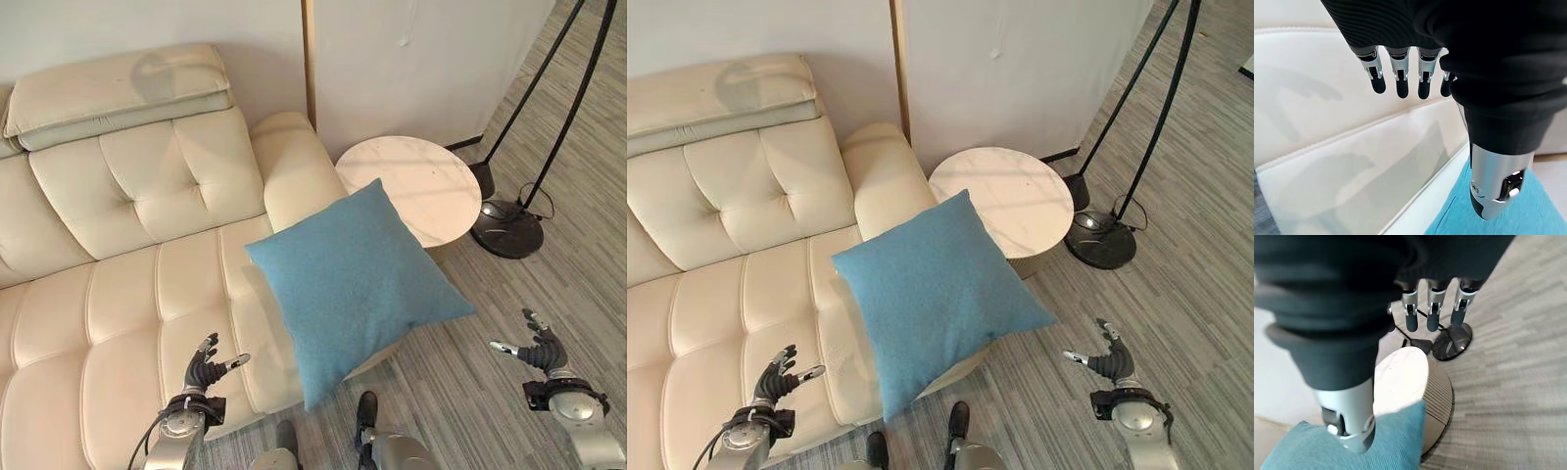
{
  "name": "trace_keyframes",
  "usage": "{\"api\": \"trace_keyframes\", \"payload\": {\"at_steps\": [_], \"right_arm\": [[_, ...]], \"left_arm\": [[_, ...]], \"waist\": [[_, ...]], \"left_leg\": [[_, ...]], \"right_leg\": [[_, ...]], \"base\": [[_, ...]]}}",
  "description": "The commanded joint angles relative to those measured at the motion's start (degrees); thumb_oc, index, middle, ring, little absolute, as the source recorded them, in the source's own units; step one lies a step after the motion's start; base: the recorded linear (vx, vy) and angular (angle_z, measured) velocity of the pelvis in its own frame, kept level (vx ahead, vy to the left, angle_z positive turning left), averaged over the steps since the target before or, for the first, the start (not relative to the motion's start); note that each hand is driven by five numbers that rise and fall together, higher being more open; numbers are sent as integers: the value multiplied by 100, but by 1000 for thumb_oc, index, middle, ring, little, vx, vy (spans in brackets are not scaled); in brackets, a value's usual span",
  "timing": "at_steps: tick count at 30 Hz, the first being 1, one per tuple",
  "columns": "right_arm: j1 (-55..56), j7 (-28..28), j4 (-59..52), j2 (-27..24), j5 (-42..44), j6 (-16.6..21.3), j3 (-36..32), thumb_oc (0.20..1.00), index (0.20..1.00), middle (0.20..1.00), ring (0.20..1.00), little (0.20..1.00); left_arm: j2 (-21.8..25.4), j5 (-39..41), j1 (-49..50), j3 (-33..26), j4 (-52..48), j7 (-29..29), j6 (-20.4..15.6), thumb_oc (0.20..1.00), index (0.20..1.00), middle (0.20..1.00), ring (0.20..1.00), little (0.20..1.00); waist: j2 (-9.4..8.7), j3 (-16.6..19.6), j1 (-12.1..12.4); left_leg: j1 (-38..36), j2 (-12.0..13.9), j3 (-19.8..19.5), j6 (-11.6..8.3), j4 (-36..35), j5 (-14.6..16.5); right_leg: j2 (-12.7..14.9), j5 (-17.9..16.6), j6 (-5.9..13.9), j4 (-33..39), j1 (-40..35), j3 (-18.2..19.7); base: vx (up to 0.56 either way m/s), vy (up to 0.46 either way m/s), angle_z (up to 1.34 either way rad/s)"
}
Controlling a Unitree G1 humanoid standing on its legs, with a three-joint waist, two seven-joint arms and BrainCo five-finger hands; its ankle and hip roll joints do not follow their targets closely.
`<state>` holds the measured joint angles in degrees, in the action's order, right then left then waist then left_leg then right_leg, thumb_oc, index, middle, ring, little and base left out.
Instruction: Pick up all the scattered cushions and arrange them neatly on the sofa.
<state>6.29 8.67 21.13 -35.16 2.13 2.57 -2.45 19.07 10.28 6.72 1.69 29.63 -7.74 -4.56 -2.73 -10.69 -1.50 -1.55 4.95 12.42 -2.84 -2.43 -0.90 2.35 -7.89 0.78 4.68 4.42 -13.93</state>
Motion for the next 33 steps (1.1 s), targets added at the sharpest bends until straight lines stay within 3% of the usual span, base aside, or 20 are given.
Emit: {"api": "trace_keyframes", "payload": {"at_steps": [1,7,12,14,17,23,24,25,26,27,28,32,33], "right_arm": [[-636,56,-105,-523,-129,87,327,1000,1000,1000,1000,1000],[-1833,123,328,-827,191,20,1090,1000,1000,1000,1000,1000],[-3528,262,1355,-541,646,-86,2149,1000,1000,1000,1000,1000],[-3540,262,1363,-541,648,-83,2156,1000,1000,1000,1000,1000],[-4782,409,2324,53,1015,-178,2813,1000,1000,1000,1000,1000],[-5303,500,2451,918,1641,-70,3061,1000,1000,1000,1000,1000],[-5312,519,2392,1066,1807,4,3082,809,809,809,809,809],[-5314,516,2317,1161,1888,53,3086,200,200,200,200,200],[-5291,500,2222,1262,1970,132,3110,200,200,200,200,200],[-5243,470,2114,1339,2028,198,3126,200,200,200,200,200],[-5190,446,2030,1382,2040,257,3133,200,200,200,200,200],[-4901,381,1455,1506,2152,438,3079,200,200,200,200,200],[-4593,351,799,1598,2247,638,2955,200,200,200,200,200]], "left_arm": [[203,451,-121,-73,-86,-67,-222,1000,1000,1000,1000,1000],[86,887,-627,393,-69,-195,-285,1000,1000,1000,1000,1000],[-155,1297,-1822,1193,153,-432,-403,1000,1000,1000,1000,1000],[-156,1297,-1827,1188,157,-431,-405,1000,1000,1000,1000,1000],[-365,1535,-3330,1778,581,-684,-450,1000,1000,1000,1000,1000],[-660,1875,-4764,2156,1155,-860,-490,1000,1000,1000,1000,1000],[-680,1891,-4970,2213,1224,-888,-500,1000,1000,1000,1000,1000],[-689,1903,-5097,2226,1246,-905,-507,1000,1000,1000,1000,1000],[-696,1913,-5214,2253,1217,-921,-523,749,749,749,749,749],[-700,1939,-5270,2236,1141,-943,-567,269,269,269,269,269],[-719,1978,-5271,2221,1097,-947,-598,200,200,200,200,200],[-759,2206,-5174,2113,760,-993,-740,200,200,200,200,200],[-777,2380,-5026,1980,420,-1026,-850,200,200,200,200,200]], "waist": [[-327,304,188],[-353,142,309],[-285,-240,375],[-284,-240,368],[-171,-563,374],[-63,-856,276],[-57,-879,246],[-52,-887,221],[-43,-886,194],[-45,-887,179],[-46,-880,165],[-45,-837,114],[-34,-783,61]], "left_leg": [[61,35,-79,-201,-62,137],[365,74,-241,-267,-202,-96],[1109,108,-472,-343,-257,-393],[1114,108,-475,-343,-257,-395],[1631,122,-622,-418,-257,-585],[2010,159,-686,-515,-257,-719],[2052,164,-692,-530,-257,-736],[2072,166,-693,-543,-257,-742],[2084,164,-687,-552,-257,-740],[2080,170,-678,-557,-257,-736],[2072,178,-665,-565,-257,-737],[1977,160,-616,-562,-257,-700],[1849,153,-574,-542,-257,-645]], "right_leg": [[231,812,618,-254,-216,247],[197,766,603,-268,135,178],[207,663,571,-459,890,41],[208,664,571,-462,895,38],[205,568,579,-546,1368,-65],[209,463,611,-584,1765,-93],[202,442,621,-576,1810,-84],[194,424,626,-555,1826,-75],[186,403,639,-528,1836,-73],[185,381,650,-494,1819,-69],[184,371,658,-458,1800,-64],[168,343,670,-349,1695,-27],[170,356,676,-303,1559,-8]], "base": [[36,-46,-6],[-25,-66,5],[-134,-80,25],[-66,-43,19],[-100,-64,17],[-74,-20,5],[-19,8,-8],[-24,20,-5],[-13,19,-4],[0,0,0],[0,0,0],[3,31,-7],[-3,72,-17]]}}
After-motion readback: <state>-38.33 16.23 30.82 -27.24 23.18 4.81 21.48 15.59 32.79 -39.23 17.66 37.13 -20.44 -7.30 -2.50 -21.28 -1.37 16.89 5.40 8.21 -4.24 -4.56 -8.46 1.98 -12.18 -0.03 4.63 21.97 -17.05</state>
